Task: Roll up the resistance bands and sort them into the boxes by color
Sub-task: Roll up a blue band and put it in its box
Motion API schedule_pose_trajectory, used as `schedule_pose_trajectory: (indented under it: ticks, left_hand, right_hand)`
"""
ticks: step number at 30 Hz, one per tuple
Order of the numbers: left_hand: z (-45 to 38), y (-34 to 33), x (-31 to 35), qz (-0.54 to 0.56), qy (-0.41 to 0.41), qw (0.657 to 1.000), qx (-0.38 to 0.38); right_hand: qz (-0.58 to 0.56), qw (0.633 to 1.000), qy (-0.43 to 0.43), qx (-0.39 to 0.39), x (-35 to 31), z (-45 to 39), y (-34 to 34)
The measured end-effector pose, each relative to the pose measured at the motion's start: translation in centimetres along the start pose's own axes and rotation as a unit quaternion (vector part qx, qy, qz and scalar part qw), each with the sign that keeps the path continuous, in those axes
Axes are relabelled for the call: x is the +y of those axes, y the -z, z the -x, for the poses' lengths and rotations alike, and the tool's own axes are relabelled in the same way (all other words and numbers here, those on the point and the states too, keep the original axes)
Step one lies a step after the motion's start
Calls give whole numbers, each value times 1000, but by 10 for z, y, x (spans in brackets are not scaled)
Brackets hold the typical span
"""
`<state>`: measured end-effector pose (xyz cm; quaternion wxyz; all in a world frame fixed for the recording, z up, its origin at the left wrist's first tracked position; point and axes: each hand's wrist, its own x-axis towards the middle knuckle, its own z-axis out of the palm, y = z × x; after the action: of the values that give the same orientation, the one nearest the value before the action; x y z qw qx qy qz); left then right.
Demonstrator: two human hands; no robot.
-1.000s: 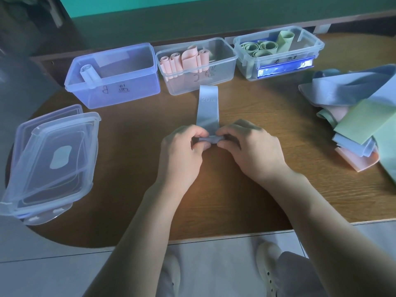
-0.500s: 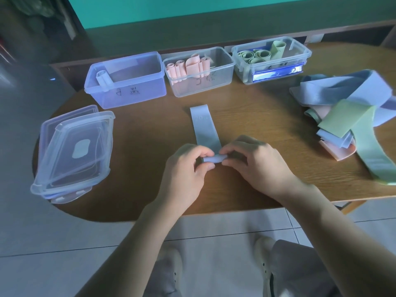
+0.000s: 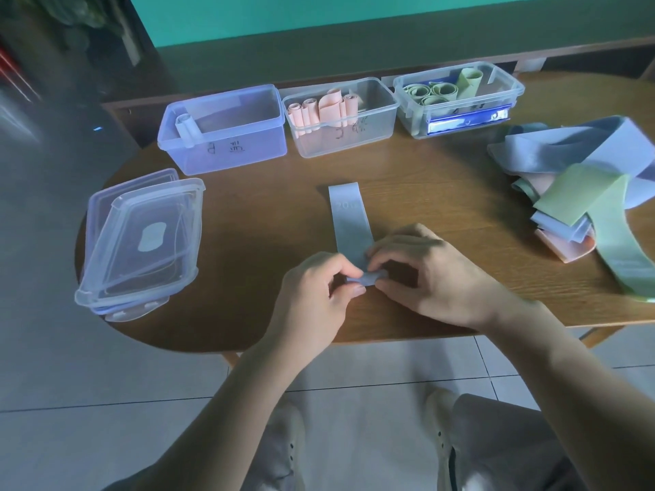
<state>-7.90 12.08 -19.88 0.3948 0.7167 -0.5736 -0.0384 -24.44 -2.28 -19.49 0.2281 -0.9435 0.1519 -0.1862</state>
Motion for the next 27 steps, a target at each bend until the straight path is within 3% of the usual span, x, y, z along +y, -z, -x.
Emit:
schedule_pose_trajectory:
  ticks: [11,20,27]
  left_hand:
    - [0,-3,-3,-5,20,1000,3]
    - [-12,-1,-11,-20,12,1000,4]
    - [-15,-4,-12,1,19,998,52]
  right_hand:
    - [-57,997,-27,43,8,0,-5]
    - [-7,998,-16,66,7,-4,-11]
    - [-20,996,-34,83,11,-8,-12]
